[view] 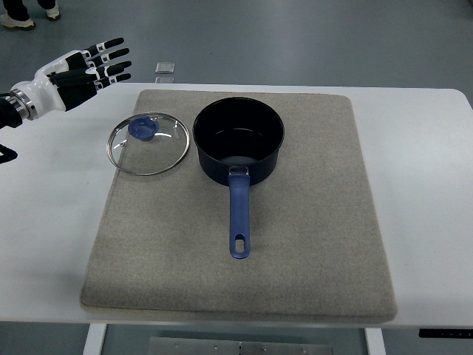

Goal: Open pot lid and place left with left hand

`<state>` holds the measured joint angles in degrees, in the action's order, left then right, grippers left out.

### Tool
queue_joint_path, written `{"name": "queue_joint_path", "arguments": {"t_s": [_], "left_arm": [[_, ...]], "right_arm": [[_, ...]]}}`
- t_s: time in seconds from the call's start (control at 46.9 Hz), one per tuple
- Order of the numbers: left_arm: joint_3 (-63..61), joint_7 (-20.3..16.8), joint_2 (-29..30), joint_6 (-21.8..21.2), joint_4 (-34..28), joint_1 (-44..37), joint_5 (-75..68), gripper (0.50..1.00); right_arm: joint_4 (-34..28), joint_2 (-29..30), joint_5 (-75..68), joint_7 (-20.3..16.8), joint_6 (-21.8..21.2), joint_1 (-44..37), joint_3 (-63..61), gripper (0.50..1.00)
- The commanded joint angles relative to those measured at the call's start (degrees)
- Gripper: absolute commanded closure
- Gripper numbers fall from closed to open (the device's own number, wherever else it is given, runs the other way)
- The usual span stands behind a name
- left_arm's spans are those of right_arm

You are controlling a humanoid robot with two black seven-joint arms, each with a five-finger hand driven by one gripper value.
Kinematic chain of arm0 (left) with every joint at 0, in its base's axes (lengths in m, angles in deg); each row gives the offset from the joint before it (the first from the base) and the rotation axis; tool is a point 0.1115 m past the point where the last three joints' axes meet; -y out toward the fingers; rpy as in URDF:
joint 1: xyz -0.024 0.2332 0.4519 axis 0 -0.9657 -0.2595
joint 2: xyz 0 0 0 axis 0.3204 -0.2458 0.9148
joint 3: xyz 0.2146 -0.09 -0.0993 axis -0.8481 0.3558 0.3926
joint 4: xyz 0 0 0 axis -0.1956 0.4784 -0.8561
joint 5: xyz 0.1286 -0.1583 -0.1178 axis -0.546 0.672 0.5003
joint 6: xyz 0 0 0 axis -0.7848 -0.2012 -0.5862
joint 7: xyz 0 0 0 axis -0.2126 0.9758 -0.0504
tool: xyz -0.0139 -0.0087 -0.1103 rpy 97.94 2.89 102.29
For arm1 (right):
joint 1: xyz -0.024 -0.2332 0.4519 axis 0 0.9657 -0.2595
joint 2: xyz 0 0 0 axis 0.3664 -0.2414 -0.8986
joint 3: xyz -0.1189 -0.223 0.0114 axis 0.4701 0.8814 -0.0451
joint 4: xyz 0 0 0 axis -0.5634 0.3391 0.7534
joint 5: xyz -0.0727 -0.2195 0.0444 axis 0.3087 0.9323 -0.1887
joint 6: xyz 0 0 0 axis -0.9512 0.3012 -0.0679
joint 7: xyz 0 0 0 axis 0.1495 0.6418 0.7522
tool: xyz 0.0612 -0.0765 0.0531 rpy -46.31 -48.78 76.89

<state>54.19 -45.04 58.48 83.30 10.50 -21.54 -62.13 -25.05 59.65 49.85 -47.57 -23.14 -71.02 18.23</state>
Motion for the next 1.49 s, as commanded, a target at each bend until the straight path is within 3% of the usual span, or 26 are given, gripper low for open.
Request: {"name": "queue_joint_path", "arguments": {"t_s": [0.0, 1.471], "left_arm": [[-0.15, 0.99, -0.29, 0.00, -0.32, 0.06, 3.39, 0.519], [0.29, 1.96, -1.52, 0.00, -1.81, -1.26, 10.60, 0.512]], "right_arm": [[0.00, 0.00, 0.00, -0.01, 0.00, 0.05, -0.01, 0.585], [-0.18, 0.00, -0.09, -0.01, -0.26, 0.05, -0.01, 0.585]]}}
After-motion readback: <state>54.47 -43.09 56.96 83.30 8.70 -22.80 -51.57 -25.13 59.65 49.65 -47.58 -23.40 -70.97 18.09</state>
